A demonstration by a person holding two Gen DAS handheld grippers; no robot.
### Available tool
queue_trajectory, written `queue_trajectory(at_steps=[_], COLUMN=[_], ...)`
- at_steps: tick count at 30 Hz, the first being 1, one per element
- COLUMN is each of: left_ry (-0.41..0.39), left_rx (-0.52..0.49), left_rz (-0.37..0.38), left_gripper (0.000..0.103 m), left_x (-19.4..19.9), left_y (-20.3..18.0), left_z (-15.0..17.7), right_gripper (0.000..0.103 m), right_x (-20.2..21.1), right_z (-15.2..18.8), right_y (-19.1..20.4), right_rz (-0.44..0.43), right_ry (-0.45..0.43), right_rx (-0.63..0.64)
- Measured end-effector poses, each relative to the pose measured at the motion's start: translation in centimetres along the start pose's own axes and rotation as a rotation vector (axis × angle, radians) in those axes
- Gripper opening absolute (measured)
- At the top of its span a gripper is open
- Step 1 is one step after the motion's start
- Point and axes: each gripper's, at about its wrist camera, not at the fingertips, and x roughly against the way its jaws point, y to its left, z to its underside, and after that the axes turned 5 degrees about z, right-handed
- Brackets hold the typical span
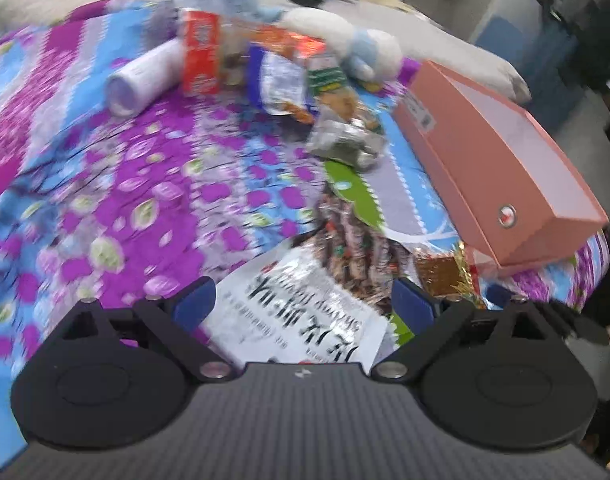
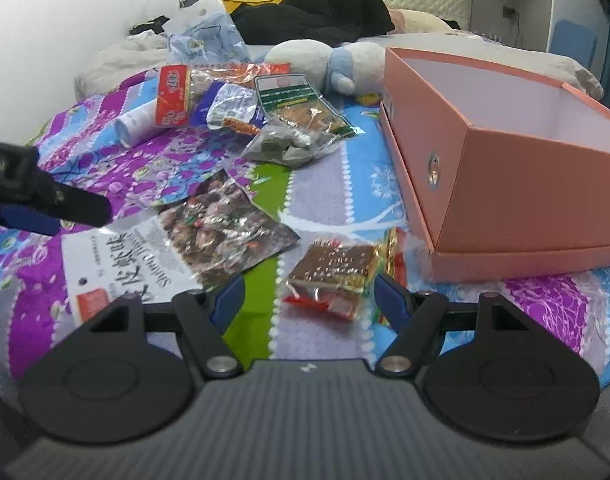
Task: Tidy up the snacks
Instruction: 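Lift the shrimp bag with the left gripper while the right gripper reaches into the pile, then grasp the brown spicy-strip packet with the right gripper while the left gripper holds the shrimp bag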
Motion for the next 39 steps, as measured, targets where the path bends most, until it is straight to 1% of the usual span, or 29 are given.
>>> queue_trajectory(at_steps=[2,4,6,9,10,12,14,17,18,19,20,21,22,26,30,31,32,35,39], left_ry=[0.022,0.036,0.053,0.085,0.097,0.122,0.136,0.148,0.148,0.154,0.158,0.157,0.156,0.156,0.161,0.169,0.174,0.18,0.178], left_rx=[-0.048,-0.086,-0.106,-0.129,-0.141,-0.175,-0.204,-0.234,-0.243,-0.247,-0.251,-0.257,-0.26,-0.265,-0.266,-0.274,-0.283,-0.314,-0.319], left_rz=[0.037,0.055,0.066,0.08,0.08,0.057,0.045,0.035,0.032,0.026,0.023,0.02,0.017,0.005,0.001,-0.002,-0.005,-0.018,-0.046], left_gripper=[0.097,0.097,0.097,0.097,0.097,0.097,0.098,0.101,0.103,0.103,0.103,0.103,0.103,0.103,0.103,0.103,0.103,0.103,0.102], left_x=[-1.1,-2.2,-3.3,-4.8,-5.3,-6.2,-6.8,-7.4,-7.6,-7.8,-7.9,-7.9,-8.1,-8.4,-8.8,-8.9,-9.0,-9.2,-9.5], left_y=[-0.4,-0.9,-1.2,-1.3,-1.4,-1.6,-1.8,-1.8,-1.9,-1.9,-1.9,-2.0,-2.0,-2.2,-2.3,-2.4,-2.5,-2.8,-3.1], left_z=[-0.6,-1.0,-1.4,-1.7,-1.7,-1.8,-1.6,-1.5,-1.4,-1.4,-1.3,-1.3,-1.3,-1.3,-1.4,-1.4,-1.3,-1.1,-0.9], right_gripper=[0.072,0.072,0.072,0.073,0.075,0.084,0.084,0.085,0.084,0.078,0.074,0.065,0.062,0.056,0.054,0.044,0.038,0.037,0.034], right_x=[-0.5,-1.0,-1.8,-3.1,-3.5,-3.7,-3.8,-4.1,-4.1,-4.2,-4.1,-4.1,-4.1,-3.7,-3.0,-2.8,-2.7,-2.4,-2.1], right_z=[-0.2,-0.1,0.1,0.5,0.7,0.9,1.0,1.2,1.2,1.2,1.1,1.0,0.9,0.8,0.7,0.7,0.7,0.8,0.8], right_y=[0.1,0.4,0.2,-0.6,-0.7,-0.8,-1.1,-1.0,-1.0,-1.0,-0.9,-0.8,-0.8,-0.5,-0.5,-0.6,-0.7,-1.1,-1.3], right_rz=[0.005,0.042,0.069,0.042,0.036,0.035,0.01,-0.007,-0.011,-0.023,-0.026,-0.03,-0.03,-0.029,-0.023,-0.017,-0.01,-0.015,-0.014], right_ry=[-0.007,-0.025,-0.015,0.03,0.047,0.037,0.033,0.02,0.018,0.016,0.013,0.011,0.012,0.009,0.015,0.017,0.018,0.022,0.021], right_rx=[0.015,0.049,0.065,0.036,0.045,0.049,0.032,0.05,0.047,0.045,0.053,0.062,0.067,0.104,0.113,0.119,0.123,0.116,0.122])
